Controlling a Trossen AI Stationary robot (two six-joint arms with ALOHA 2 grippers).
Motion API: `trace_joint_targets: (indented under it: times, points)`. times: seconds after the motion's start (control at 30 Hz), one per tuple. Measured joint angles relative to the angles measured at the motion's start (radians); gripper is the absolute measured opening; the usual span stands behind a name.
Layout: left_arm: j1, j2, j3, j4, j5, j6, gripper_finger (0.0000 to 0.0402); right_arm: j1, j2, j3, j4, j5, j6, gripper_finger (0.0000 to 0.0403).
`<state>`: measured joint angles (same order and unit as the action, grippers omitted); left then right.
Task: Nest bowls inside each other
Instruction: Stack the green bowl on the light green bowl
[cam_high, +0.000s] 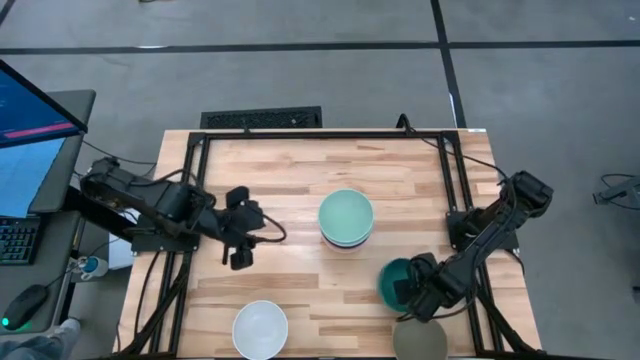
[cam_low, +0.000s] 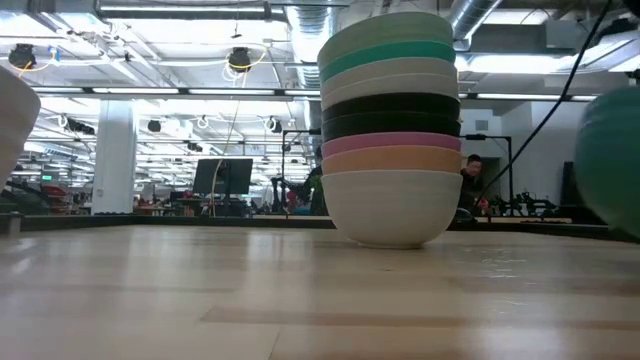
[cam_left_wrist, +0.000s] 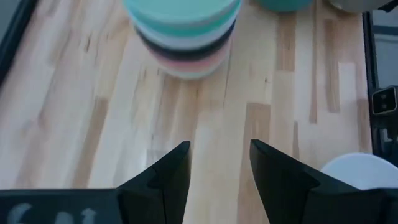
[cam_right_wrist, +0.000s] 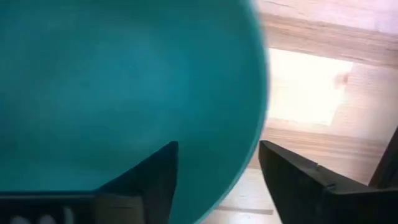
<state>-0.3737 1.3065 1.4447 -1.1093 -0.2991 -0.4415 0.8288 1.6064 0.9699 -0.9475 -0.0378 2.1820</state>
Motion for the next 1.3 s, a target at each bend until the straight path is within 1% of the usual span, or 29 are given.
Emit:
trace_joint_targets:
  times: [0.1,0.17,0.3,0.47,0.53,0.57,0.6,0.67,0.77,0.8,0.83,0.87,0.97,1.07,1.13,1.2,1.27,1.3]
  points:
    - [-0.032,-0.036,-0.055,0.005,-0.032,-0.070,0.0158,0.002,-0.024,0.000,-0.009,0.026,0.018,0.0218]
    - [-0.050,-0.051,-0.082,0.002,-0.051,-0.102,0.0158,0.002,-0.046,0.001,-0.022,0.054,0.020,0.0210]
    - [-0.069,-0.061,-0.105,0.006,-0.082,-0.128,0.0158,0.000,-0.056,0.001,-0.046,0.074,0.019,0.0208]
    - [-0.076,-0.060,-0.106,0.003,-0.106,-0.128,0.0158,0.000,-0.011,0.001,-0.025,0.074,0.019,0.0218]
    - [-0.076,-0.060,-0.106,-0.005,-0.132,-0.128,0.0158,-0.001,0.012,0.001,-0.027,0.074,0.018,0.0213]
    - [-0.076,-0.060,-0.106,-0.014,-0.137,-0.128,0.0158,-0.002,0.019,0.001,-0.027,0.074,0.019,0.0203]
    - [-0.076,-0.060,-0.106,-0.025,-0.139,-0.128,0.0158,-0.006,0.023,0.001,-0.027,0.074,0.018,0.0189]
    - [-0.080,-0.060,-0.106,-0.064,-0.147,-0.129,0.0158,-0.019,0.012,0.001,-0.030,0.080,0.010,0.0145]
    - [-0.104,-0.060,-0.116,-0.078,-0.192,-0.134,0.0158,-0.049,-0.064,0.015,-0.084,0.139,-0.022,0.0052]
    - [-0.112,-0.060,-0.125,-0.071,-0.210,-0.136,0.0158,-0.059,-0.093,0.029,-0.114,0.157,-0.036,0.0027]
    - [-0.119,-0.060,-0.134,-0.066,-0.228,-0.145,0.0158,-0.066,-0.122,0.046,-0.160,0.175,-0.037,0.0018]
    - [-0.128,-0.060,-0.146,-0.061,-0.241,-0.158,0.0158,-0.076,-0.155,0.065,-0.209,0.187,-0.043,0.0019]
    - [-0.152,-0.065,-0.196,-0.060,-0.242,-0.215,0.0158,-0.092,-0.246,0.143,-0.333,0.197,-0.044,0.0026]
    - [-0.167,-0.066,-0.259,-0.044,-0.239,-0.283,0.0158,-0.092,-0.316,0.254,-0.418,0.216,-0.045,0.0015]
    - [-0.181,-0.066,-0.305,-0.037,-0.235,-0.329,0.0158,-0.093,-0.340,0.339,-0.434,0.287,-0.062,0.0011]
    - [-0.192,-0.066,-0.352,-0.003,-0.233,-0.362,0.0158,-0.117,-0.345,0.428,-0.443,0.393,-0.103,0.0015]
    - [-0.203,-0.066,-0.400,0.060,-0.214,-0.370,0.0158,-0.168,-0.331,0.515,-0.462,0.493,-0.173,0.0024]
    - [-0.206,-0.066,-0.420,0.108,-0.194,-0.362,0.0158,-0.204,-0.316,0.552,-0.484,0.519,-0.214,0.0027]
